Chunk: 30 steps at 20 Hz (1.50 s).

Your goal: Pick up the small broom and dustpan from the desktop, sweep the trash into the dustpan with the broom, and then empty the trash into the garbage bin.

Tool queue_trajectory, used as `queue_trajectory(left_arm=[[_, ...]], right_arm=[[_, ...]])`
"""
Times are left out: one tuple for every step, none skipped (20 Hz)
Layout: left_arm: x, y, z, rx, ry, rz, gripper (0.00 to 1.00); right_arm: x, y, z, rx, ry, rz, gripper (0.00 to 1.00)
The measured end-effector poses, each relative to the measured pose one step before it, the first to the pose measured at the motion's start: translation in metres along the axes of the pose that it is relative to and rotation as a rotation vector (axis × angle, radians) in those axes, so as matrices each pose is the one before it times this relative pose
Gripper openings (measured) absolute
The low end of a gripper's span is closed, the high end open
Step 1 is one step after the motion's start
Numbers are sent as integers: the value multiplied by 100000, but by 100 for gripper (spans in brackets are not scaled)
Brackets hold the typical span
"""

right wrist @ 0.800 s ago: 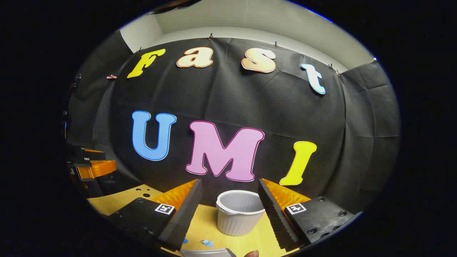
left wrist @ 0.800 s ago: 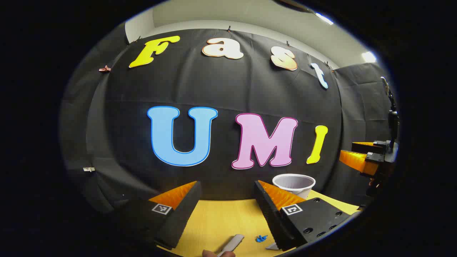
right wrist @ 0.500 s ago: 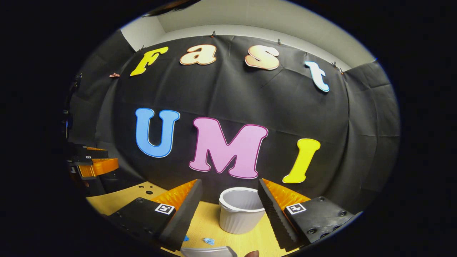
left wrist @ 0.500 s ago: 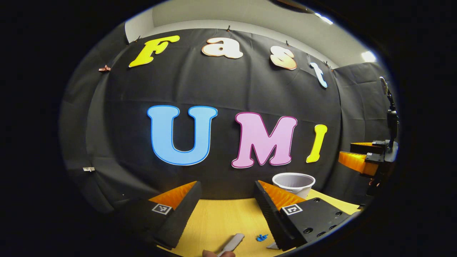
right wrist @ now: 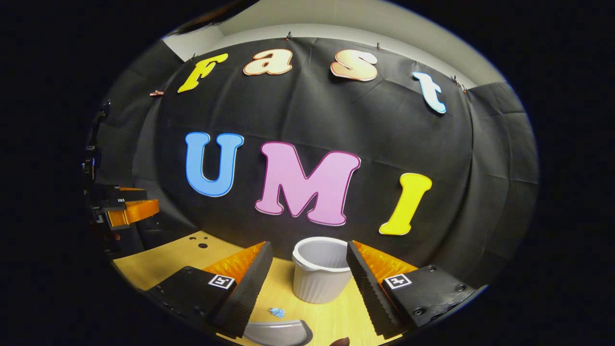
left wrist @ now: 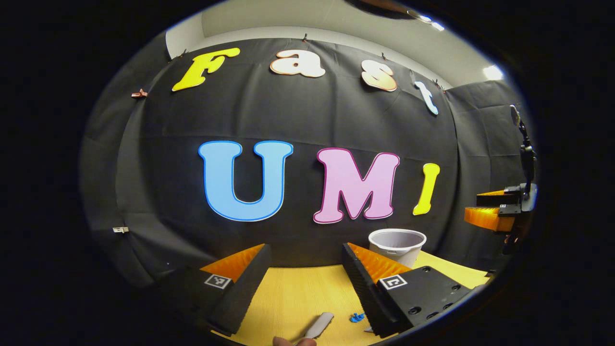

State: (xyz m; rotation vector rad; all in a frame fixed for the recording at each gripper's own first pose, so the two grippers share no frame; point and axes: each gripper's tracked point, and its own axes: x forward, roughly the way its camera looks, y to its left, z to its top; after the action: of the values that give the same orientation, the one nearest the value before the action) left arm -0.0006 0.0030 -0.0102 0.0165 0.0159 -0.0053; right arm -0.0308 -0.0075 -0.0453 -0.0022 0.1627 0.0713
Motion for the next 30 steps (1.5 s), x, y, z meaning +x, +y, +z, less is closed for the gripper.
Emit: queue_trajectory(left_arm=[[-129,-90,-133,195,566,-348,96],[33,33,-271,165,532,-299,96],[-108,-135,-210,70,711,-390,96],[-18,19,-315,155,891,-236,96],[-189,-88,-171,293,668,-241,96],[5,-6,-281,466,466,-211,96],[-129,-94,-95,695,504,-239,96],[249,17,-126,565,554,-479,96],[-81,-71,3,236,446,-491,96],[19,-38,-193,-125,528,-393,96],[-50,-83,-79,-318,431,-152,96],[-27,-50,-281,-538,393,15,96],[-113,-99,-85,-480,455,58,96],[-300,-127,-355,-245,356,164,96],[-274,-80,-112,222,447,26,96],[-173,66,-245,622,252,408,96],[-215,118,-28,693,98,457,96],[58,185,-103,576,285,410,96],[-245,120,-171,207,305,417,96],[-40,85,-394,-200,660,389,96],[-156,168,-176,-453,617,657,96],[-62,280,-196,-331,615,845,96],[-120,182,-68,-202,601,649,96],[-32,153,-299,-80,478,682,96],[-191,147,-79,23,235,530,96],[-30,208,-68,176,186,346,96],[-130,85,-29,358,255,297,96],[-66,141,-217,403,237,474,96],[-62,85,-134,82,427,265,96],[-20,144,-329,-287,583,296,96]], right_arm=[[-42,255,-1560,-67,6050,2496,96],[19,446,-1799,-259,7743,2699,96],[-128,70,-2234,-678,8188,1446,96],[20,48,-2130,-516,7159,1725,97],[207,145,-2006,-580,7180,1926,97],[25,375,-2012,-216,7182,3052,97],[163,459,-2253,-75,6845,2716,97],[211,479,-2245,-622,7072,2718,97],[474,293,-2236,-1266,6908,1526,97],[676,104,-2295,-1677,7981,482,97],[499,83,-1988,-1401,6187,721,98],[828,263,-1687,-1365,5478,1141,98],[695,441,-1539,-1250,5293,2055,98],[879,492,-1371,-986,4574,2230,97],[984,491,-1219,-837,4822,1987,98],[1243,387,-1133,-582,4328,1995,97],[1236,115,-1050,-475,3847,861,97],[1068,99,-631,-396,3252,606,98],[1258,18,-617,-568,2991,498,98],[1260,-74,-615,-937,3277,322,98],[1174,-10,-317,-633,2449,139,98],[1152,136,-255,-180,2027,542,98],[1155,140,-302,291,2094,1033,98],[933,155,-129,794,2003,795,98],[1007,99,-323,915,2029,720,98],[866,-15,-239,1057,1686,65,98],[833,37,-183,831,1474,257,98],[631,4,-19,787,1180,176,98],[502,36,104,472,665,232,97],[390,60,311,141,364,235,98]])
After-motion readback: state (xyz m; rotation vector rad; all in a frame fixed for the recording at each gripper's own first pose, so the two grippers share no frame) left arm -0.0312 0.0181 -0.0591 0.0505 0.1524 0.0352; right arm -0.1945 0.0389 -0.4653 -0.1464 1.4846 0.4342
